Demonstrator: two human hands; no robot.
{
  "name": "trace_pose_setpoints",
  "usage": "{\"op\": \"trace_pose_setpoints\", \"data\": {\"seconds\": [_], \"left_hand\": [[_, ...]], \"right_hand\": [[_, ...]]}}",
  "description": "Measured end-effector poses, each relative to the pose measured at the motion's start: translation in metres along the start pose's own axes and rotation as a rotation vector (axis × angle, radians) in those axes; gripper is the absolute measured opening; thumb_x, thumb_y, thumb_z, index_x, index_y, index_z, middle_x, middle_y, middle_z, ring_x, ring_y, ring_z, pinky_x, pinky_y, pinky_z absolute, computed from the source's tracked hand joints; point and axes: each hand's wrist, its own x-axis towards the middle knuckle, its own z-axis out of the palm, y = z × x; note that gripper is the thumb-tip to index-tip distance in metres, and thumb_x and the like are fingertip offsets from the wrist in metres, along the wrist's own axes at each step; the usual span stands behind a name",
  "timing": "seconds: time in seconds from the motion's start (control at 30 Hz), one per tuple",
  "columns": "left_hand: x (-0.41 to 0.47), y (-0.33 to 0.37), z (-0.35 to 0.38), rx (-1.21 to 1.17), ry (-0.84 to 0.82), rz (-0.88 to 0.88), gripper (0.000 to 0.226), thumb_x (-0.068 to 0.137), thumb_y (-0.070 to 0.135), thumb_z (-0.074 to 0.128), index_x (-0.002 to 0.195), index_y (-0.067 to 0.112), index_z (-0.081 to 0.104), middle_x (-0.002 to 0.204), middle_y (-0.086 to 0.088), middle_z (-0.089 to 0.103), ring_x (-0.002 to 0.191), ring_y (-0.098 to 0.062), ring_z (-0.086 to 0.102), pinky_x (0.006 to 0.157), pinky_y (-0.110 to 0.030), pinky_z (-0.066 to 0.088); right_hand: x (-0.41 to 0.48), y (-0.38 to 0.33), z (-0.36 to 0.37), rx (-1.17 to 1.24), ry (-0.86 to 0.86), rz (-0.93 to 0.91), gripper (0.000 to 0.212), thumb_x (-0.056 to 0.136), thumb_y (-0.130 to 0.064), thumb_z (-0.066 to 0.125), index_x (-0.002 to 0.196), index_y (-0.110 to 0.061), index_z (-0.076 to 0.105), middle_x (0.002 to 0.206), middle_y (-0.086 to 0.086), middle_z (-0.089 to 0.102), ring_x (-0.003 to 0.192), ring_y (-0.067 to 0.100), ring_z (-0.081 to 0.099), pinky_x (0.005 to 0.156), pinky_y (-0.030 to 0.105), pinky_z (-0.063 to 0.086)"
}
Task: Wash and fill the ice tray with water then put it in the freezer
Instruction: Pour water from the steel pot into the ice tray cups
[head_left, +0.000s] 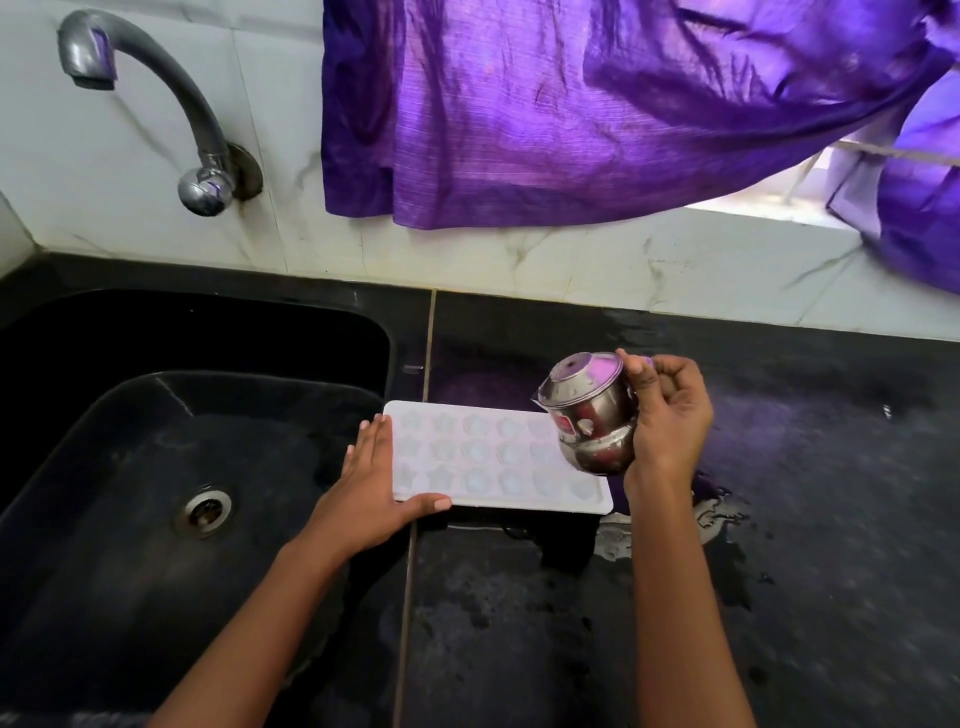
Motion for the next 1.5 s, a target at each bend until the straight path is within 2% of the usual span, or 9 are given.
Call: {"op": "trace_pose_setpoints", "data": {"seconds": [0.17, 0.27, 0.47, 0.63, 0.87, 1.0, 1.13, 1.33, 1.5], "left_hand": [[-0.001, 0.0, 0.0, 0.014, 0.007, -0.007, 0.122, 0.066, 0.071, 0.054, 0.146, 0.016, -0.02, 0.156, 0.002, -0.022, 0.128, 0.001, -0.026, 0.115, -0.035, -0.003], [-0.001, 0.001, 0.0, 0.016, 0.01, -0.01, 0.122, 0.068, 0.07, 0.055, 0.146, 0.016, -0.021, 0.156, 0.002, -0.023, 0.128, 0.0, -0.025, 0.116, -0.036, -0.003], [-0.001, 0.001, 0.0, 0.021, 0.011, -0.007, 0.121, 0.068, 0.07, 0.055, 0.147, 0.016, -0.02, 0.156, 0.001, -0.022, 0.127, 0.0, -0.026, 0.115, -0.035, -0.004], [-0.001, -0.001, 0.001, 0.029, 0.027, 0.004, 0.121, 0.069, 0.07, 0.055, 0.147, 0.015, -0.019, 0.156, 0.001, -0.021, 0.128, 0.0, -0.026, 0.114, -0.033, -0.006], [0.002, -0.004, 0.003, 0.036, 0.035, 0.02, 0.123, 0.064, 0.075, 0.05, 0.148, 0.014, -0.017, 0.157, 0.0, -0.02, 0.132, -0.001, -0.026, 0.113, -0.03, -0.009], [0.002, -0.005, 0.004, 0.041, 0.041, 0.021, 0.122, 0.066, 0.074, 0.051, 0.148, 0.015, -0.017, 0.157, 0.001, -0.02, 0.131, -0.001, -0.025, 0.112, -0.03, -0.009], [0.002, -0.006, 0.004, 0.038, 0.046, 0.028, 0.12, 0.069, 0.071, 0.054, 0.148, 0.015, -0.017, 0.157, 0.0, -0.019, 0.131, 0.0, -0.025, 0.112, -0.029, -0.01], [0.002, -0.005, 0.004, 0.037, 0.045, 0.023, 0.127, 0.058, 0.079, 0.045, 0.148, 0.015, -0.017, 0.157, 0.001, -0.02, 0.135, -0.004, -0.026, 0.113, -0.031, -0.009], [0.002, -0.004, 0.004, 0.039, 0.052, 0.027, 0.123, 0.064, 0.074, 0.051, 0.148, 0.014, -0.016, 0.157, 0.001, -0.02, 0.131, -0.001, -0.027, 0.113, -0.03, -0.009]], "right_hand": [[-0.001, -0.001, 0.002, -0.101, -0.04, -0.038, 0.021, 0.079, -0.012, 0.071, 0.07, -0.021, 0.055, 0.06, -0.017, 0.066, 0.064, -0.004, 0.06, 0.073, 0.024, 0.051], [-0.001, -0.003, 0.003, -0.112, -0.053, -0.054, 0.02, 0.079, -0.012, 0.071, 0.07, -0.021, 0.055, 0.06, -0.017, 0.065, 0.063, -0.005, 0.059, 0.07, 0.022, 0.051], [-0.002, -0.006, 0.004, -0.154, -0.047, -0.064, 0.019, 0.077, -0.018, 0.073, 0.07, -0.025, 0.057, 0.066, -0.01, 0.065, 0.071, 0.007, 0.062, 0.075, 0.031, 0.053], [-0.002, -0.01, 0.006, -0.134, -0.038, -0.077, 0.021, 0.077, -0.015, 0.073, 0.069, -0.024, 0.056, 0.062, -0.014, 0.066, 0.066, -0.002, 0.062, 0.072, 0.022, 0.052], [-0.003, -0.014, 0.005, -0.156, -0.029, -0.087, 0.02, 0.077, -0.019, 0.073, 0.07, -0.026, 0.056, 0.064, -0.012, 0.065, 0.067, 0.001, 0.061, 0.071, 0.024, 0.053], [-0.003, -0.015, 0.005, -0.144, -0.028, -0.094, 0.02, 0.077, -0.017, 0.073, 0.07, -0.025, 0.056, 0.061, -0.017, 0.066, 0.065, -0.005, 0.061, 0.066, 0.015, 0.051], [-0.003, -0.014, 0.004, -0.156, -0.024, -0.082, 0.021, 0.077, -0.018, 0.073, 0.069, -0.026, 0.056, 0.061, -0.015, 0.066, 0.063, -0.004, 0.06, 0.066, 0.019, 0.052], [-0.004, -0.01, 0.003, -0.142, -0.013, -0.047, 0.02, 0.077, -0.016, 0.073, 0.07, -0.025, 0.056, 0.066, -0.012, 0.066, 0.068, 0.0, 0.062, 0.072, 0.023, 0.053], [-0.004, -0.008, 0.008, 0.007, 0.021, 0.018, 0.02, 0.077, -0.011, 0.072, 0.07, -0.02, 0.056, 0.066, -0.009, 0.068, 0.072, 0.007, 0.062, 0.069, 0.021, 0.051]]}}
